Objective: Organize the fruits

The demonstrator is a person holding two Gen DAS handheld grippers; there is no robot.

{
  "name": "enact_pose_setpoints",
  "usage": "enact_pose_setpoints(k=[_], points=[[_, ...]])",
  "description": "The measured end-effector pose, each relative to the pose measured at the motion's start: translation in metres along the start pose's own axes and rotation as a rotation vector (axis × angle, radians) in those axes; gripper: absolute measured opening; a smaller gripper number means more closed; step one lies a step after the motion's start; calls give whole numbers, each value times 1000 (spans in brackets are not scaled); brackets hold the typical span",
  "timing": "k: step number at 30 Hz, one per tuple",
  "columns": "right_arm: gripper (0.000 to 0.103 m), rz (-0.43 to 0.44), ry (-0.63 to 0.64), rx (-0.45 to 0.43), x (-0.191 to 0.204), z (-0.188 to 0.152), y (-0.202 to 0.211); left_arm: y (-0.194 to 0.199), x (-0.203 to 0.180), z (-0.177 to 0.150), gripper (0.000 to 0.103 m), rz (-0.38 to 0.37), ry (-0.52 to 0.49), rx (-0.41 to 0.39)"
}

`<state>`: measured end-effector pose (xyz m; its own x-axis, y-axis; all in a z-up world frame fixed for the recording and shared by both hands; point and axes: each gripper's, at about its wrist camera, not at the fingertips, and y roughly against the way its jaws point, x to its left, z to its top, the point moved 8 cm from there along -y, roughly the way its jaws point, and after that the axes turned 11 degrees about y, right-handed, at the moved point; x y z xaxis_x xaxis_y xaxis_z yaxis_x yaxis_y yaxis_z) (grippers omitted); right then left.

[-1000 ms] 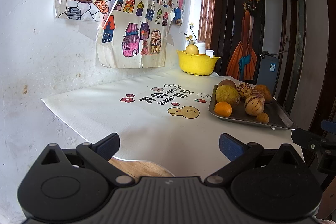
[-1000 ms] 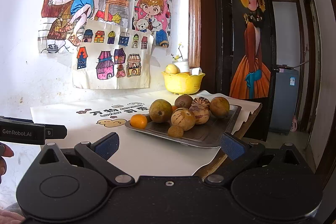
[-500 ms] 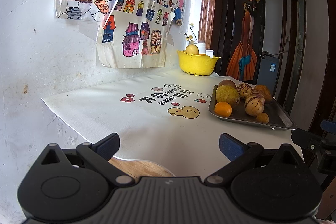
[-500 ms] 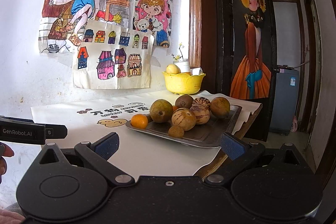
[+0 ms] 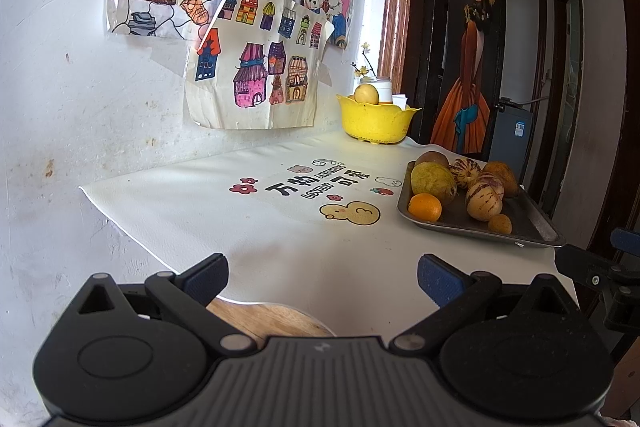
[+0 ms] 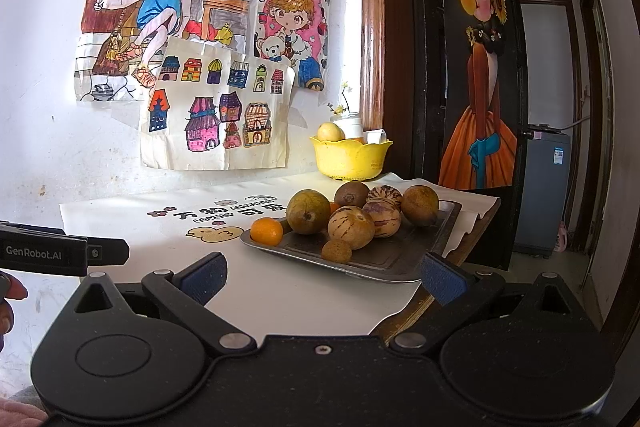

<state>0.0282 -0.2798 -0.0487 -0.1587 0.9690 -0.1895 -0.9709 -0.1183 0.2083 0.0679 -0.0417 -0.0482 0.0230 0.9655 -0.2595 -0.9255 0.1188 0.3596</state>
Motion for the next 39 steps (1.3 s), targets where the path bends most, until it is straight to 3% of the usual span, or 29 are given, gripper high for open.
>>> enact_pose_setpoints(k=[39], points=[[103,1,2,1,0,0,0,6,-5,-3,103,14,-25,-16]])
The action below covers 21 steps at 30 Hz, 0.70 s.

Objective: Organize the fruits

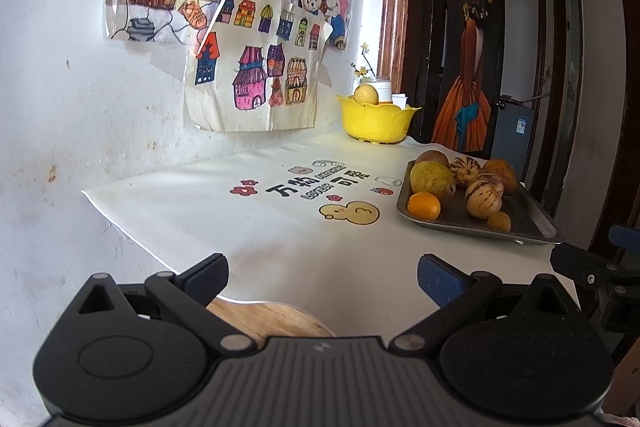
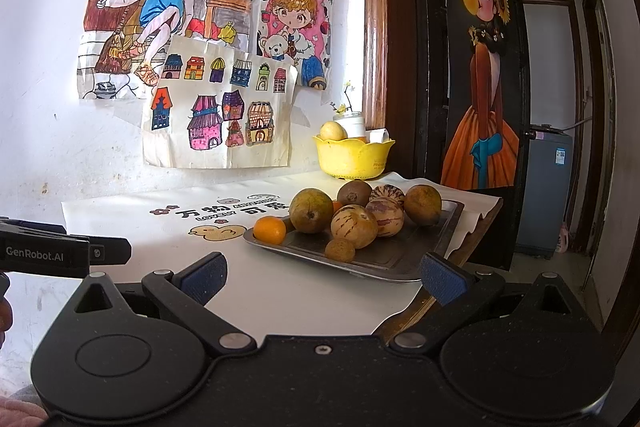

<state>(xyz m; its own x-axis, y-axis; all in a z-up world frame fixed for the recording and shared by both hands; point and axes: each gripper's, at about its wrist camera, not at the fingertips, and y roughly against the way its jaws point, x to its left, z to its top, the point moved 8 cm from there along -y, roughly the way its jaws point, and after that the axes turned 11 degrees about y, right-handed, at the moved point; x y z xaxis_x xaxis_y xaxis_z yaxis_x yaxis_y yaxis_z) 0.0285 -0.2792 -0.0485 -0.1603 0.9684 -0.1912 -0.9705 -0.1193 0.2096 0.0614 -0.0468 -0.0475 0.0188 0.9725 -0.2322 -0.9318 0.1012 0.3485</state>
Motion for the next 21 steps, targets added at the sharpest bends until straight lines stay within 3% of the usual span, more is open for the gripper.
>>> enact_pose_setpoints(k=[21], points=[[103,0,0,-1,0,0,0,1,0,1,103,7,20,-3]])
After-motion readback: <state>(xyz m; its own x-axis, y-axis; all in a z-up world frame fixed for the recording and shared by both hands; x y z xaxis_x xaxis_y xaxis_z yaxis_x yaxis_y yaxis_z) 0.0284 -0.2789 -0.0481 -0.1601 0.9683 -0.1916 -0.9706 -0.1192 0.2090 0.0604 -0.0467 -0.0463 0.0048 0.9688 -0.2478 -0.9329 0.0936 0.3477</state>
